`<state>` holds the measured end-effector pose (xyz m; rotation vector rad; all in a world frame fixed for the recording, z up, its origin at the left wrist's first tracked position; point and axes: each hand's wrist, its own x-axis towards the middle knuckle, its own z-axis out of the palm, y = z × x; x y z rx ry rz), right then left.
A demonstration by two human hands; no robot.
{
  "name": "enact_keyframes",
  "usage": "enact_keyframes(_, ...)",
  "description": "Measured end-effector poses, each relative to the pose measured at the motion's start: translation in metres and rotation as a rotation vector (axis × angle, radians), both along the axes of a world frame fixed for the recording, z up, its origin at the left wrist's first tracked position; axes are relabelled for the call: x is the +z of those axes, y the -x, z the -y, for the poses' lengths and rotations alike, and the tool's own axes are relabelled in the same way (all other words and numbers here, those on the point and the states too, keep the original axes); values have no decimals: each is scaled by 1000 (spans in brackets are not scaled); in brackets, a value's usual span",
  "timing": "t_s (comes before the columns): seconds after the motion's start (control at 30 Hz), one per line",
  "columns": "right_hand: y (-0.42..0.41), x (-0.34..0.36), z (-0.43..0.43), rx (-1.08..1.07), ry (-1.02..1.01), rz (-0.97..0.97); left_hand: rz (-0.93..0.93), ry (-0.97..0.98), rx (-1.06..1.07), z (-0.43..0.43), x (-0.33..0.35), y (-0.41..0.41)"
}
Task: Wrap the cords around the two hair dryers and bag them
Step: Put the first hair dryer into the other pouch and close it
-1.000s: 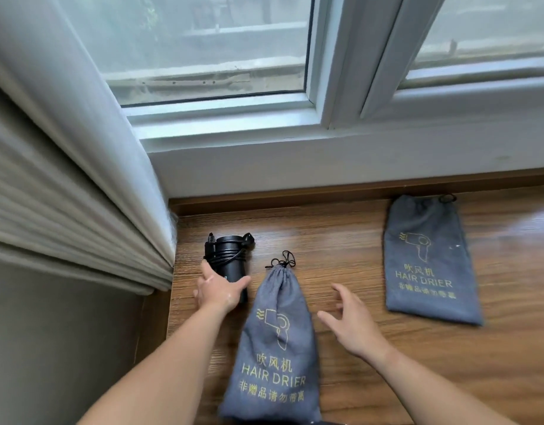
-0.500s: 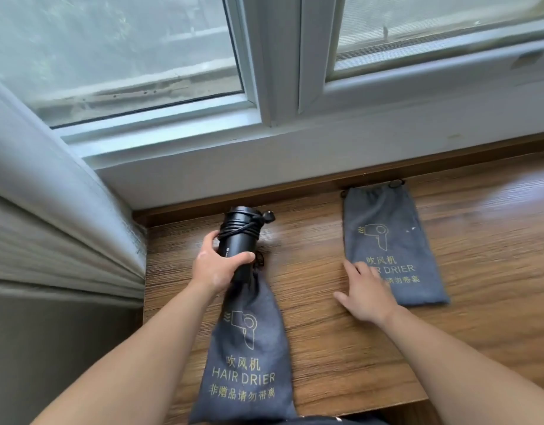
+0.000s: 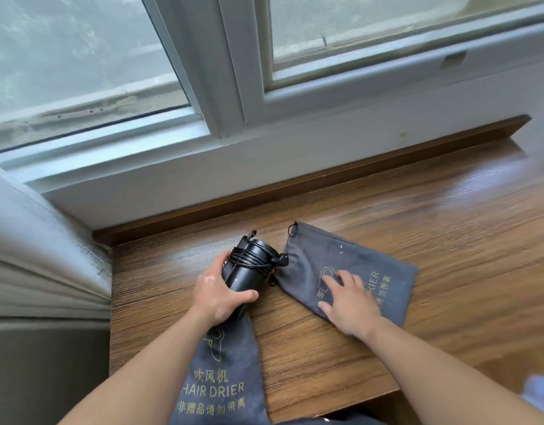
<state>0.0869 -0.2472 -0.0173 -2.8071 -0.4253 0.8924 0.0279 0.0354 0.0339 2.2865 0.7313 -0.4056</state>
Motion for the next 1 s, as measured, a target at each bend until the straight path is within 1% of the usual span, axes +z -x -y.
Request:
enact_keyframes(0.17,9,-2,24,63,61,40,-29,-51,-17,-3,0,-1)
enact_keyframes(0.3,8,9,43,162,264,57,-35,-85,-46,-6,3,4)
enact_keyframes(0.37,4,18,37,160,332,66,-30,-105,-67,-5,4,7)
enact_keyframes(0.43,1,26,19,111,271,75,-19,-117,-96,-3,4,10)
enact_keyframes(0.53,3,27,-18,-38,20,18,1,-130,-160,4,7,13)
enact_keyframes(0.57,5,23,-28,-84,-20,3,2,-130,-173,7,8,15)
enact_keyframes(0.6,7,19,-36,-117,-27,-1,3,-129,-183,10,9,16)
enact_keyframes(0.67,11,11,-42,-139,24,-17,5,-122,-202,13,10,21)
enact_keyframes(0.77,14,0,-31,-154,54,-32,10,-104,-232,15,8,29)
enact_keyframes(0.83,14,-5,-18,-201,9,-67,22,-87,-240,16,6,33)
enact_keyframes(0.9,13,-8,-2,-275,-81,-141,38,-63,-232,18,4,37)
enact_keyframes(1.0,15,-3,20,-352,-243,-192,72,23,-155,26,1,41)
